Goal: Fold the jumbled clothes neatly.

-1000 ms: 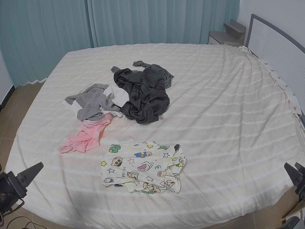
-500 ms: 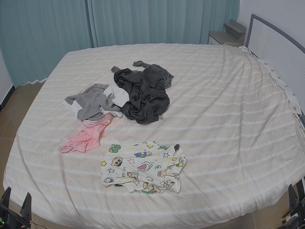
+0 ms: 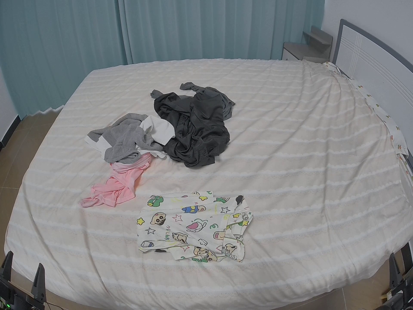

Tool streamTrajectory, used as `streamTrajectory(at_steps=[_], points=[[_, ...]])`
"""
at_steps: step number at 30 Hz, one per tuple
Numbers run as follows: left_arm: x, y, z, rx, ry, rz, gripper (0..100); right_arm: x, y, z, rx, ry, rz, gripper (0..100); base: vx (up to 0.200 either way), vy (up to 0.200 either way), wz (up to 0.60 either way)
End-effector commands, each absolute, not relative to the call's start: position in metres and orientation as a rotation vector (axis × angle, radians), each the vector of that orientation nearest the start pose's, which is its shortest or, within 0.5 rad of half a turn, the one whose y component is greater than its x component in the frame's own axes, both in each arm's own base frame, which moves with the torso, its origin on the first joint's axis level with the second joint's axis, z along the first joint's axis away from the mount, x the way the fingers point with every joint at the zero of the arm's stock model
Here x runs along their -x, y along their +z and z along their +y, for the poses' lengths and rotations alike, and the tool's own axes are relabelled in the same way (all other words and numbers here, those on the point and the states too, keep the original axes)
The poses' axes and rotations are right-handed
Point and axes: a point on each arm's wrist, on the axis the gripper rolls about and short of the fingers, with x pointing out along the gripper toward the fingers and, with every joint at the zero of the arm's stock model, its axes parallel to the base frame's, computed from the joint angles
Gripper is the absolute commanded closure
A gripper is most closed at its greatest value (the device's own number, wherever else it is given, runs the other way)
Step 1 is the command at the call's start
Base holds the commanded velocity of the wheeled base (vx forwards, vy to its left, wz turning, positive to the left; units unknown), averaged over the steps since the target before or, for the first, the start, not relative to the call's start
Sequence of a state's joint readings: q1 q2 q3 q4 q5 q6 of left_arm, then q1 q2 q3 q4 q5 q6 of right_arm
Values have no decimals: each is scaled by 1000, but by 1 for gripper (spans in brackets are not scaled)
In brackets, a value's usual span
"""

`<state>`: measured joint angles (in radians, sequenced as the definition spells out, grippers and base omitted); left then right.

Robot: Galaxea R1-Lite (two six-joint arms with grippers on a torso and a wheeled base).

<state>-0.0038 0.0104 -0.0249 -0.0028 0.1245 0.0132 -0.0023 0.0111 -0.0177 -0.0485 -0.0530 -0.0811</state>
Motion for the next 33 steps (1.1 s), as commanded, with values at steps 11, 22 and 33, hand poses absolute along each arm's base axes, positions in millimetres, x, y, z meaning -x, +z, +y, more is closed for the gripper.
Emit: streamTrajectory(at_steps=[11, 22, 33], points=[[22, 77, 1, 41, 37, -4, 0, 29, 85, -3, 63, -143, 29, 0, 0, 0, 0], [23, 77, 0, 2, 8, -3, 0, 30, 85, -5, -60, -248, 29, 0, 0, 0, 0], [23, 76, 0, -2, 6, -2, 0, 33, 89, -5, -20, -286, 159, 0, 0, 0, 0]])
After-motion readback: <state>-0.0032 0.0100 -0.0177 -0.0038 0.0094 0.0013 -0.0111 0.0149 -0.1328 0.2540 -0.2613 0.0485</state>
